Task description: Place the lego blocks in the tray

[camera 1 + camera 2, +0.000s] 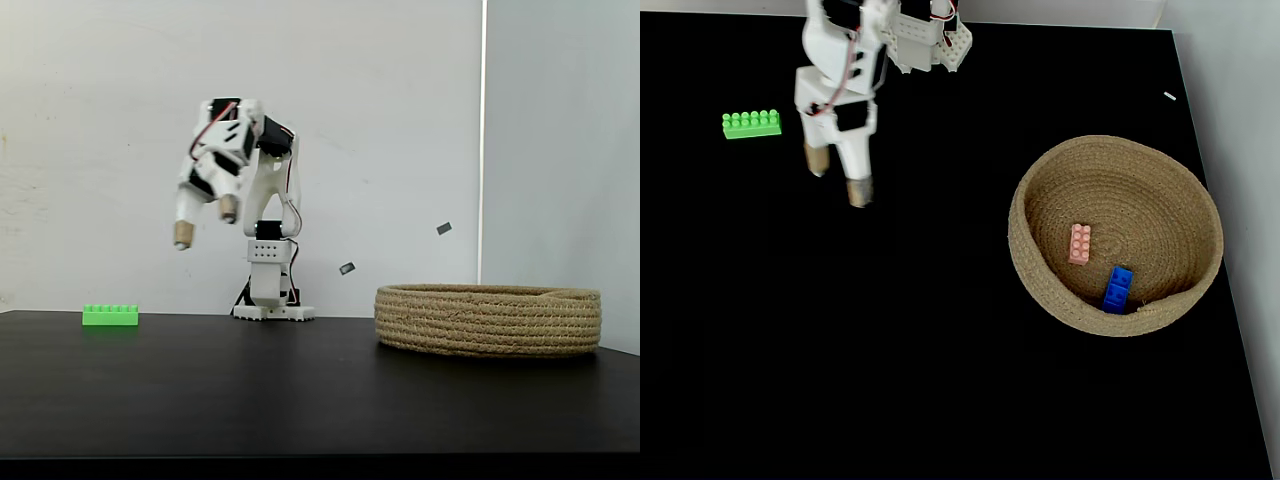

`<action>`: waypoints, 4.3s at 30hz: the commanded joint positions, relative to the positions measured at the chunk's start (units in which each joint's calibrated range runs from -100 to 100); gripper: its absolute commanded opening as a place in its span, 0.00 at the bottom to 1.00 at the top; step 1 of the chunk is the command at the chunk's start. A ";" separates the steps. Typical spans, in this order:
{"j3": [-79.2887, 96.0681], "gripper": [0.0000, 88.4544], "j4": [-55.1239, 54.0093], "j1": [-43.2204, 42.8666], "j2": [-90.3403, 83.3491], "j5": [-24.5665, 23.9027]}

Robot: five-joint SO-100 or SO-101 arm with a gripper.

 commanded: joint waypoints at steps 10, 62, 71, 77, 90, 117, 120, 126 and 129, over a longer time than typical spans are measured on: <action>-5.21 0.38 5.72 29.62 8.68 7.03; -4.30 0.00 -2.52 20.39 5.84 5.57; -6.76 0.00 -1.44 -7.56 -1.47 0.54; -6.49 0.00 -1.86 -29.24 -3.53 -3.61; -3.02 0.00 -14.35 -54.47 0.16 -3.71; 39.66 0.00 -26.85 -29.98 -33.03 2.74; 54.43 0.00 -30.26 -25.29 -45.32 7.47; 78.60 0.00 -30.51 -20.34 -66.90 10.79; 83.25 0.00 -27.01 -18.77 -72.06 10.89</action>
